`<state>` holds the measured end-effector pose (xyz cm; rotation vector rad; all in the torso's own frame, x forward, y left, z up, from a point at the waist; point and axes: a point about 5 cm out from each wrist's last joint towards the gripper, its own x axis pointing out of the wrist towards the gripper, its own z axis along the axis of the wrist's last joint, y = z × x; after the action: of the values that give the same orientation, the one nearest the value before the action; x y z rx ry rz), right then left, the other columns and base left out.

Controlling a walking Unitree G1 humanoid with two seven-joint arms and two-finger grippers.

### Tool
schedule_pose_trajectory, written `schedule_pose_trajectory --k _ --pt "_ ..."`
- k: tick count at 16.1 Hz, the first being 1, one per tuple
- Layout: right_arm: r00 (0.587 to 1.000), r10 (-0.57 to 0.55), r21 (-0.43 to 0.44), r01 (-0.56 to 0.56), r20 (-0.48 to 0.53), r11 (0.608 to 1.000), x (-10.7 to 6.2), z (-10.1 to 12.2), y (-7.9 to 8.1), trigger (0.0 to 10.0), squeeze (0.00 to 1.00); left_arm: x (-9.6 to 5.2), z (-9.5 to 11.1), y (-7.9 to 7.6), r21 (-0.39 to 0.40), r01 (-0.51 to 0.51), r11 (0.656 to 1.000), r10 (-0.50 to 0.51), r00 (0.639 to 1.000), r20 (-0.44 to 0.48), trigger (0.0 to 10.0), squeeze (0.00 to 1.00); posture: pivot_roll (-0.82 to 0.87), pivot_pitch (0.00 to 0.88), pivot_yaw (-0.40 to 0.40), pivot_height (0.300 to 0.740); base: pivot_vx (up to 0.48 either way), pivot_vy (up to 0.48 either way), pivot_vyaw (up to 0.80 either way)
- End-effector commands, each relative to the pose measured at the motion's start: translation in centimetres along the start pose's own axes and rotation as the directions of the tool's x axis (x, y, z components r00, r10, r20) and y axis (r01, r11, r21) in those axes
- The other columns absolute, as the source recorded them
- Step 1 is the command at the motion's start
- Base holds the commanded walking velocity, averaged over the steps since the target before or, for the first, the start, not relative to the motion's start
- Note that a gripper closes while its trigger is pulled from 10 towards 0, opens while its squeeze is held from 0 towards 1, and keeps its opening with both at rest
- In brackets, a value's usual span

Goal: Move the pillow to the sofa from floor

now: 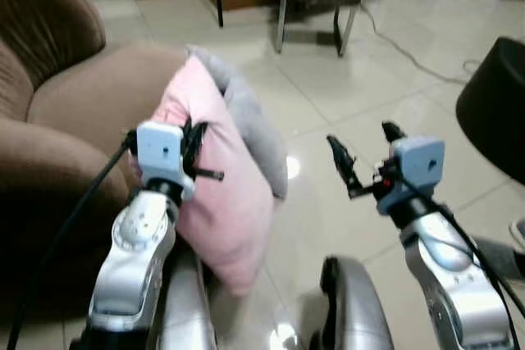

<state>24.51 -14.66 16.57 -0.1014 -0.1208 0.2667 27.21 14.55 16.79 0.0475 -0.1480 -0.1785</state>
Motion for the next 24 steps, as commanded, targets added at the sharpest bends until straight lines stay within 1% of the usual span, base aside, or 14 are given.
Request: schedule_pose_trajectory --k 1,5,7,8,9,10,12,13,14,17,18,22,23,24 --pt "1.0 0.01 0.006 -0.01 -0.002 1.0 -0.1 0.0 0.3 10.0 0.0 0.2 1.3 -0.1 0.012 0.001 1.0 -0.001 0.998 0.068 10.0 0.0 0.01 0.0 0.008 0.596 0.0 0.0 0.0" --pt "1.0 0.007 0.026 -0.007 0.006 1.0 -0.2 -0.1 0.4 10.0 0.0 -0.6 0.9 -0.2 0.015 -0.017 1.0 0.017 0.998 0.058 10.0 0.0 0.01 0.0 -0.01 0.631 0.0 0.0 0.0" --pt "1.0 -0.002 0.031 0.002 -0.002 1.0 -0.1 -0.1 0.3 10.0 0.0 -0.7 0.9 0.1 0.032 -0.032 0.999 0.03 0.998 0.062 10.0 0.0 0.02 0.0 -0.012 0.646 0.0 0.0 0.0" --pt "1.0 -0.002 0.03 0.002 -0.002 1.0 -0.1 -0.1 0.3 10.0 0.0 -0.9 0.7 0.2 0.031 -0.04 0.999 0.038 0.998 0.047 10.0 0.0 0.02 0.0 -0.013 0.656 0.0 0.0 0.0" --pt "1.0 -0.002 0.032 0.002 0.0 0.999 -0.1 -0.1 0.3 10.0 0.0 -0.9 0.7 0.3 0.043 -0.038 0.998 0.036 0.999 0.039 10.0 0.0 0.02 0.0 -0.013 0.661 0.0 0.0 0.0" --pt "1.0 0.001 0.044 -0.001 0.005 0.999 0.0 0.0 0.2 10.0 0.0 -1.1 0.8 0.3 0.078 -0.019 0.997 0.015 0.999 0.045 10.0 0.0 0.01 0.0 -0.016 0.671 0.0 0.0 0.0" --pt "1.0 0.003 0.039 -0.004 0.013 0.999 0.2 0.2 0.1 10.0 0.0 -1.1 0.8 0.2 0.102 -0.018 0.995 0.014 0.999 0.044 10.0 0.0 0.01 0.0 -0.017 0.686 0.0 0.0 0.0" --pt "1.0 0.0 0.026 -0.001 0.014 1.0 0.3 0.3 0.0 10.0 0.0 -1.1 0.8 0.2 0.102 -0.018 0.995 0.013 0.999 0.045 10.0 0.0 0.01 0.0 -0.02 0.691 0.0 0.0 0.0" --pt "1.0 0.012 0.023 -0.012 0.025 1.0 0.7 0.7 0.0 10.0 0.0 -0.7 1.0 0.0 0.102 -0.022 0.995 0.017 0.999 0.051 10.0 0.0 0.02 0.0 -0.022 0.706 0.0 0.0 0.0" --pt "0.999 0.021 0.029 -0.022 0.032 0.999 0.8 0.8 0.1 10.0 0.0 -0.6 1.2 0.1 0.084 -0.037 0.996 0.033 0.998 0.053 10.0 0.0 0.02 0.0 -0.013 0.726 0.0 0.0 0.0" --pt "0.999 0.019 0.037 -0.02 0.031 0.999 0.9 0.8 0.2 10.0 0.0 -0.5 1.2 0.2 0.092 -0.037 0.995 0.032 0.998 0.056 10.0 0.0 0.02 0.0 -0.011 0.736 0.0 0.0 0.0" --pt "1.0 0.013 0.056 -0.014 0.017 0.998 0.9 0.5 0.1 10.0 0.0 -0.3 1.2 0.0 0.086 -0.028 0.996 0.023 0.998 0.057 10.0 0.0 0.02 0.0 -0.012 0.74 0.0 0.0 0.0" --pt "1.0 0.008 0.064 -0.008 -0.009 0.998 0.7 -0.1 0.1 10.0 0.0 -0.5 1.0 -0.1 0.072 -0.029 0.997 0.026 0.998 0.049 10.0 0.0 0.02 0.0 -0.012 0.74 0.0 0.0 0.0" --pt "1.0 0.003 0.066 -0.001 -0.021 0.998 0.7 -0.3 0.1 10.0 0.0 -0.6 0.8 -0.2 0.082 -0.023 0.996 0.02 0.999 0.037 10.0 0.0 0.02 0.0 -0.012 0.74 0.0 0.0 0.0"
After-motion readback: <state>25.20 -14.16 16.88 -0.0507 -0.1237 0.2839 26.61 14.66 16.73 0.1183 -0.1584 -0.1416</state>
